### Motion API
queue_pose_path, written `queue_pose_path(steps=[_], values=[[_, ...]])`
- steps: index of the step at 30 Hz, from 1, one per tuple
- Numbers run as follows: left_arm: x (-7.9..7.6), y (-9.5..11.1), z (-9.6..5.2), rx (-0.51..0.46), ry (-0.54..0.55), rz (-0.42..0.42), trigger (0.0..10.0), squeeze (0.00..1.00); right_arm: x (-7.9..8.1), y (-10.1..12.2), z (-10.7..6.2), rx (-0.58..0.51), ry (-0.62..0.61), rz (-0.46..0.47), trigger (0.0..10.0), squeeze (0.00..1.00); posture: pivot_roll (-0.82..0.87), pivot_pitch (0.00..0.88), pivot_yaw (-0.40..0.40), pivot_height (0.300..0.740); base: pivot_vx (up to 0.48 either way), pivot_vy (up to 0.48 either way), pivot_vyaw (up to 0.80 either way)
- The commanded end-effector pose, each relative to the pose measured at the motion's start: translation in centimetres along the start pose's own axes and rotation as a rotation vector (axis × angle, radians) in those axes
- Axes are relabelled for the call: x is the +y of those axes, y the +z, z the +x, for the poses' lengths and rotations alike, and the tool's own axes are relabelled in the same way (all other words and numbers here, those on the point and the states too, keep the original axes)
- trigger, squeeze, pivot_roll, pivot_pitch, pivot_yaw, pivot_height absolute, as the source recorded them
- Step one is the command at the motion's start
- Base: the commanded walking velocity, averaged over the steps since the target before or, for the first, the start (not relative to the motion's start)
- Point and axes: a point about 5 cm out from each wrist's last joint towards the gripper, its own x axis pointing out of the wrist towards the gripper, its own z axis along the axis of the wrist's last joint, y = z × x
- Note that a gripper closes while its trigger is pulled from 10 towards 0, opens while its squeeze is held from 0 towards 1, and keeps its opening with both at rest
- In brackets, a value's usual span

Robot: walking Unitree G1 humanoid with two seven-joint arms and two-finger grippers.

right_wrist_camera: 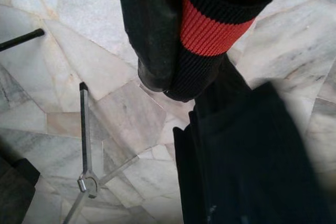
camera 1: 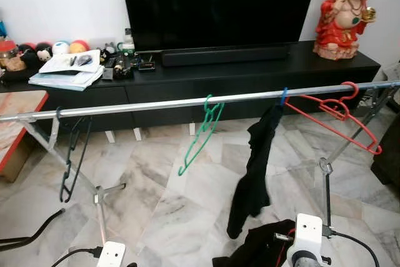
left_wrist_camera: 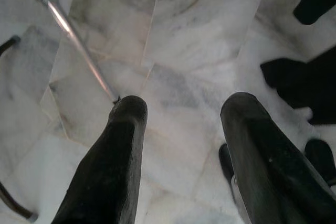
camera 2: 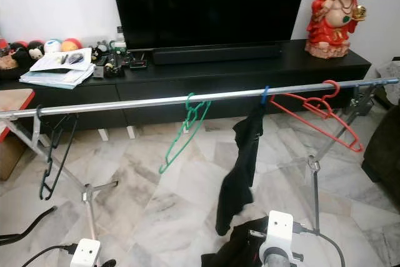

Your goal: Hang hanger

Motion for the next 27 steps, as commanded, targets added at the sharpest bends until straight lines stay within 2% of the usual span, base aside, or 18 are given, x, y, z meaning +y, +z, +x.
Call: queue_pose_path(steps=[1,3,9,14,19,24,27], values=[[-0.3,0.7,0.1,-0.043,-0.010,0.004,10.0,0.00,-0.3,1.0,0.4,-0.038,-0.012,0.006,10.0,0.00,0.01,0.038,0.042,0.740,0.000,-0.255,0.00],[-0.2,0.8,0.1,-0.048,-0.009,0.003,10.0,0.00,-0.2,1.0,0.4,-0.039,-0.011,0.005,10.0,0.00,0.01,0.038,0.042,0.740,0.000,-0.127,0.00],[0.4,2.5,0.3,-0.145,0.005,0.001,10.0,0.00,0.0,0.9,0.6,-0.040,-0.002,-0.003,10.0,0.00,0.02,0.037,0.038,0.740,0.000,0.000,0.00],[0.9,5.5,0.1,-0.317,0.021,0.026,10.0,0.00,0.1,0.3,0.7,-0.023,0.008,-0.013,10.0,0.00,0.02,0.036,0.035,0.740,0.000,0.000,0.00],[0.6,9.2,-1.1,-0.529,-0.012,0.058,10.0,0.00,-0.1,-0.8,0.7,0.020,0.006,-0.031,10.0,0.00,0.03,0.030,0.037,0.740,0.000,0.000,0.00],[0.5,9.5,-1.9,-0.574,-0.012,0.072,10.0,0.00,-0.2,-1.3,0.6,0.039,0.003,-0.039,10.0,0.00,0.04,0.021,0.041,0.740,0.000,0.000,0.00],[0.5,10.2,-3.0,-0.629,-0.009,0.066,10.0,0.00,-0.6,-2.1,0.5,0.075,-0.016,-0.055,10.0,0.00,0.04,0.005,0.043,0.740,0.000,0.000,0.00]])
